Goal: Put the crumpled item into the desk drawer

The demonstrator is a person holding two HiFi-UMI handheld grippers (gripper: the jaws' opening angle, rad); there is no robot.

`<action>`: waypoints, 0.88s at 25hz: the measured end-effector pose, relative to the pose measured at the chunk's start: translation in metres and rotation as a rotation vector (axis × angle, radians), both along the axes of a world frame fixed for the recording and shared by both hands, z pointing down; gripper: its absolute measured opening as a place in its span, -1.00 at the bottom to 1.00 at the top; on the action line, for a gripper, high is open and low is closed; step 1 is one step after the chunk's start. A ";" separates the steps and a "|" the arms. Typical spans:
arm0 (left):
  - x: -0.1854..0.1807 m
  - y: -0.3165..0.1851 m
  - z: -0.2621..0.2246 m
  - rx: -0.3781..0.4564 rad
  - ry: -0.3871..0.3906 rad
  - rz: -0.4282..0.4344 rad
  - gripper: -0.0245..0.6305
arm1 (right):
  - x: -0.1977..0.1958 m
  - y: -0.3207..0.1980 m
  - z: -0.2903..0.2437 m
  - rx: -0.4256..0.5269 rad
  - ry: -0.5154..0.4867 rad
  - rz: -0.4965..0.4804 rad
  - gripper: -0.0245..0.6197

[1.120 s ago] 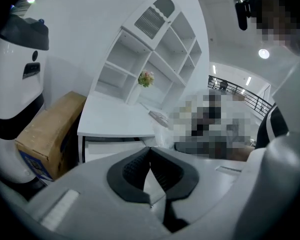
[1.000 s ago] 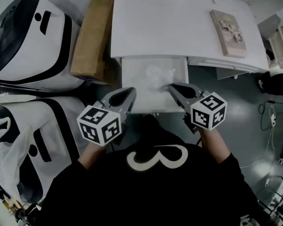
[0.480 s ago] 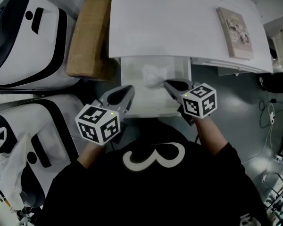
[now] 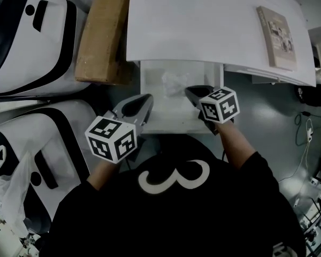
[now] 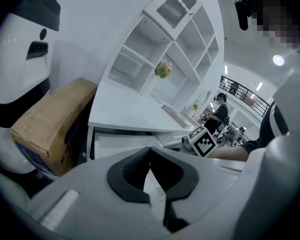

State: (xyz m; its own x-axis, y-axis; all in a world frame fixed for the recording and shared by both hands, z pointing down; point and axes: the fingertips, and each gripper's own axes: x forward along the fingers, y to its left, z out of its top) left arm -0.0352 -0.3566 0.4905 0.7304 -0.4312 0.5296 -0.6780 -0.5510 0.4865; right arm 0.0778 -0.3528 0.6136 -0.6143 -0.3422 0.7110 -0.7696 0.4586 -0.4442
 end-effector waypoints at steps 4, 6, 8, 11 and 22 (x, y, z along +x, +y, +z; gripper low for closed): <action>-0.004 -0.006 0.004 0.000 -0.002 -0.014 -0.90 | -0.003 -0.006 0.021 -0.039 0.017 -0.015 -0.91; -0.007 -0.008 0.006 -0.006 -0.004 -0.021 -0.90 | -0.003 -0.007 0.034 -0.065 0.031 -0.020 -0.91; -0.009 -0.009 0.008 -0.012 -0.005 -0.026 -0.90 | -0.003 -0.007 0.046 -0.091 0.043 -0.022 -0.91; -0.013 -0.012 0.009 -0.015 -0.009 -0.032 -0.90 | -0.002 -0.008 0.064 -0.125 0.066 -0.028 -0.90; -0.020 -0.019 0.017 -0.029 -0.007 -0.062 -0.90 | 0.014 -0.007 0.111 -0.218 0.151 -0.016 -0.90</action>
State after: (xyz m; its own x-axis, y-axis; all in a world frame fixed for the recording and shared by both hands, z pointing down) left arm -0.0550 -0.3751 0.5072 0.6992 -0.4594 0.5478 -0.7137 -0.4936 0.4970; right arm 0.0923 -0.3596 0.7251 -0.5002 -0.1620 0.8506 -0.8278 0.3775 -0.4149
